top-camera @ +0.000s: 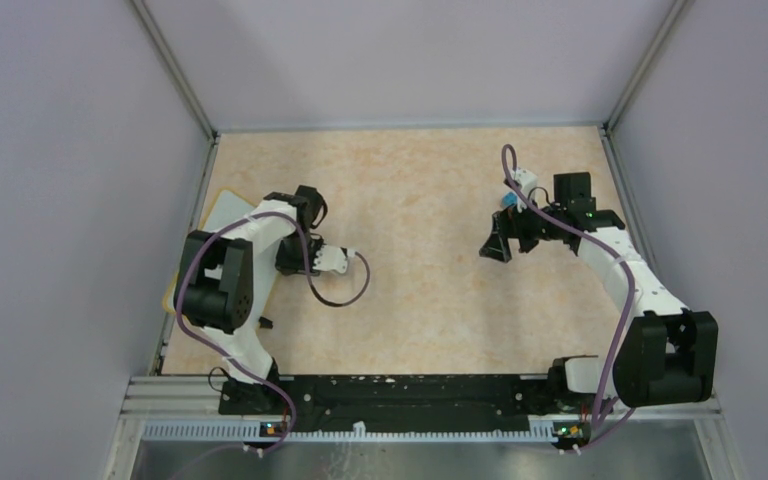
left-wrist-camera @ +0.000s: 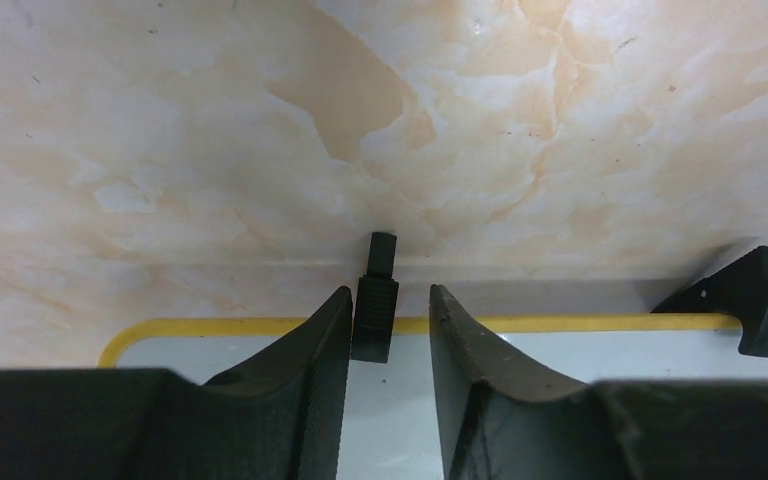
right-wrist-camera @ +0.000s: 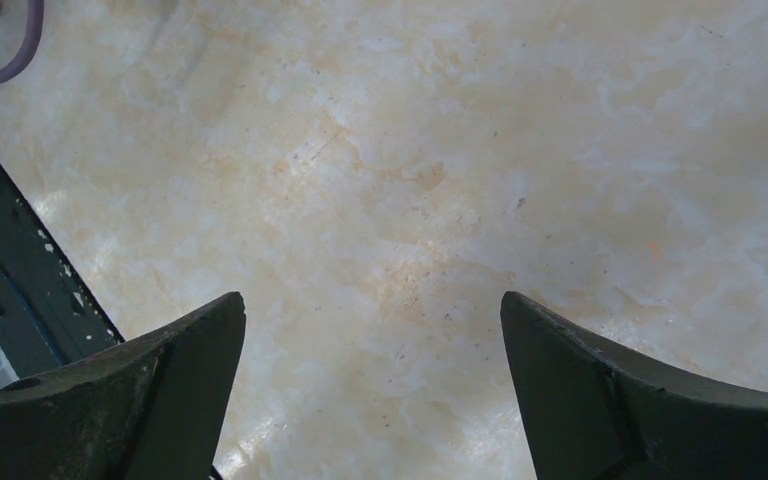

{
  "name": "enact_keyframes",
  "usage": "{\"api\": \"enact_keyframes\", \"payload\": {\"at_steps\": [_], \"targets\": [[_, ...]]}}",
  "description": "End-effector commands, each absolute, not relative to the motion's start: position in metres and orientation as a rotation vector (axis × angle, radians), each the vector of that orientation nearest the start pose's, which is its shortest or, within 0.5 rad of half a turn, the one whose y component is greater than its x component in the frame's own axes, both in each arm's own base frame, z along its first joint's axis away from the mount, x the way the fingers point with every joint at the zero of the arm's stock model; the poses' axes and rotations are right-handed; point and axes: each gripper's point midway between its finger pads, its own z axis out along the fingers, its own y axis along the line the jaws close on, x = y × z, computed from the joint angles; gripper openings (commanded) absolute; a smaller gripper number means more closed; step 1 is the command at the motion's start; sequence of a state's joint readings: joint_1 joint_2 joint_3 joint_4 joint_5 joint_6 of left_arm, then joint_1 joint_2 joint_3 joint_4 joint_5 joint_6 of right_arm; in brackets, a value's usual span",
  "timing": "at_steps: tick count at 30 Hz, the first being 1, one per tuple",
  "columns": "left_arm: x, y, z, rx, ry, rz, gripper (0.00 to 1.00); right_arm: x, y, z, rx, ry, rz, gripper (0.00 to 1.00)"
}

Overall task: Write a sentence on the whiteboard
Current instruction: Move the whiteboard to the center of the board.

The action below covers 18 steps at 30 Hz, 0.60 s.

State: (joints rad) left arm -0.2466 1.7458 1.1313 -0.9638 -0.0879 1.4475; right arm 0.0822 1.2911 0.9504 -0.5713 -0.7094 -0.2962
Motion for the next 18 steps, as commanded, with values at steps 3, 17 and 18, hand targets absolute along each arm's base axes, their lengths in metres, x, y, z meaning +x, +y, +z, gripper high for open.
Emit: {"api": "enact_keyframes", "payload": {"at_steps": [3, 17, 18], "targets": [[0.298, -0.029, 0.03, -2.351, -1.981, -0.086, 0.31, 0.296, 0.132, 0.171, -0.757, 2.129, 0.758, 0.96], [0.307, -0.09, 0.041, -2.464, -1.885, -0.061, 0.11, 0.298, 0.128, 0.175, -0.745, 2.119, 0.746, 0.96], [0.307, -0.095, 0.041, -2.476, -1.871, -0.067, 0.11, 0.298, 0.127, 0.175, -0.742, 2.117, 0.747, 0.96]]}}
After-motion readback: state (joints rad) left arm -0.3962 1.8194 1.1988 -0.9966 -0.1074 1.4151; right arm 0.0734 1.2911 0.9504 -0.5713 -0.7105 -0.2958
